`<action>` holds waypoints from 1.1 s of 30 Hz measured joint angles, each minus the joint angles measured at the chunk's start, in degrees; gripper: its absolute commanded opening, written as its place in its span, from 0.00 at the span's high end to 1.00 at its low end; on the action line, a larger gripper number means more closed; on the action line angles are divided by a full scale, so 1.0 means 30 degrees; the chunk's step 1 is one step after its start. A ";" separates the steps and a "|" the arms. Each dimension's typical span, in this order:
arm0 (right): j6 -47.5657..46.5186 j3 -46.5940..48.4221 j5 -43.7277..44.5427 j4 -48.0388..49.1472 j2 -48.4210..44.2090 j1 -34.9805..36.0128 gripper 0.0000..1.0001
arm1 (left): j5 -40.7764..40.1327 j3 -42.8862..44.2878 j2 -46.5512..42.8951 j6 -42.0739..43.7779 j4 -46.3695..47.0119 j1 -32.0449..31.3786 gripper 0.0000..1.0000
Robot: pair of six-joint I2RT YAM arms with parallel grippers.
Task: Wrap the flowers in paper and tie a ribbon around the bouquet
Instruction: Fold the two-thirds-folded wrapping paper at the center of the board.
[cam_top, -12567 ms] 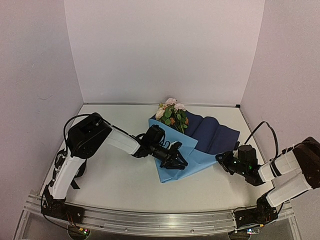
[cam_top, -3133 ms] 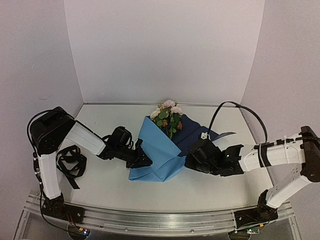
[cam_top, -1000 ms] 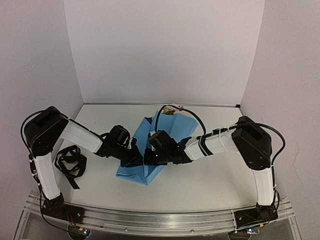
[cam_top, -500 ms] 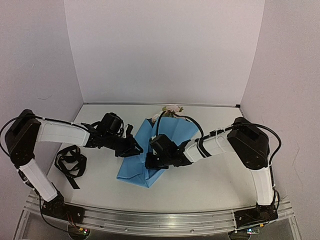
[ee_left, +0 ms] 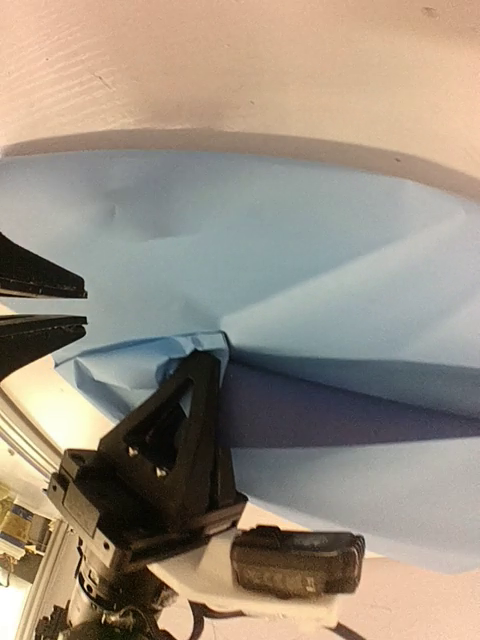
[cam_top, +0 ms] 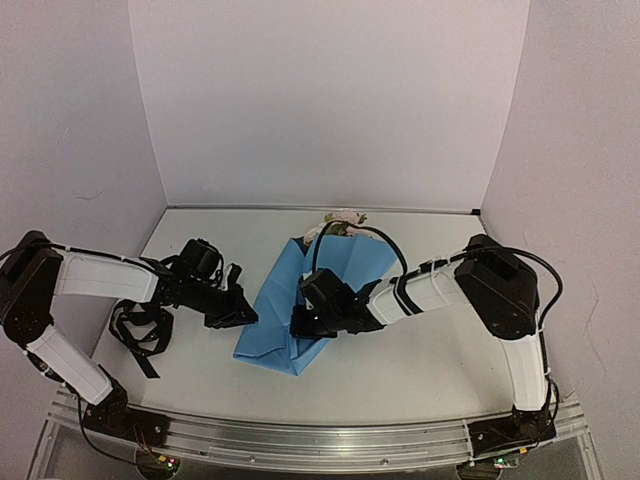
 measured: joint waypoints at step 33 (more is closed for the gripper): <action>-0.1040 0.0682 0.0303 -0.2834 -0.0443 0.0000 1.00 | -0.1464 -0.0228 0.2108 0.0452 0.0115 -0.0448 0.91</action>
